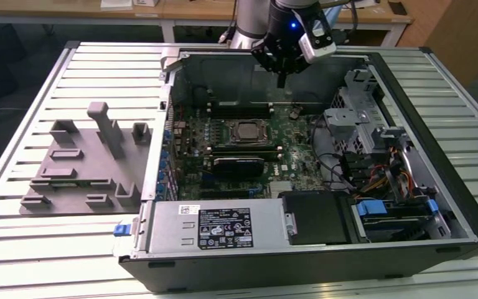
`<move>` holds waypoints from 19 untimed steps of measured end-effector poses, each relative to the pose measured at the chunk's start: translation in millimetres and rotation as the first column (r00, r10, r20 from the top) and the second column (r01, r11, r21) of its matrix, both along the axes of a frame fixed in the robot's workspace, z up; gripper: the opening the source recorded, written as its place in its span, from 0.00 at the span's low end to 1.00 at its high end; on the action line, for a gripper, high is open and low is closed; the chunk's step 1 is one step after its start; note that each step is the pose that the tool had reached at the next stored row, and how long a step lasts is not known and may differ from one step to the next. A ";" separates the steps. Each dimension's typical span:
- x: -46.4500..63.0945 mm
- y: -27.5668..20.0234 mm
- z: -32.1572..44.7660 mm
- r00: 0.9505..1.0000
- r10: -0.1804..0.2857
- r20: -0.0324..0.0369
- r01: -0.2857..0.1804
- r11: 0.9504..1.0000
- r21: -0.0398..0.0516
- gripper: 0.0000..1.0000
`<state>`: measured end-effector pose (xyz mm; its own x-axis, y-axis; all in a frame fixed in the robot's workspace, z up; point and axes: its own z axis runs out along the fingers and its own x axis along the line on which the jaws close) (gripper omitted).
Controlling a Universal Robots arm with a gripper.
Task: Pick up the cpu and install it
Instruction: 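Install the second cpu locking lever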
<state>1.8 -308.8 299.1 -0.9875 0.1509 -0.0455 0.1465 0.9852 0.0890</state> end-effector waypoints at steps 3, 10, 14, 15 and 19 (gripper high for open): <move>0.0 0.0 0.5 1.000 0.000 0.000 0.000 1.000 0.000 0.11; 0.0 0.0 1.0 1.000 0.000 0.000 0.000 1.000 0.000 0.11; -1.3 -2.7 0.9 1.000 0.000 0.000 0.000 1.000 0.000 0.11; -2.2 -4.0 0.9 1.000 0.000 0.000 0.000 1.000 0.000 0.11; -6.6 -10.1 0.6 1.000 0.000 0.000 0.000 1.000 0.000 0.11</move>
<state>-4.7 -318.9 299.7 -0.9875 0.1510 -0.0455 0.1465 0.9852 0.0889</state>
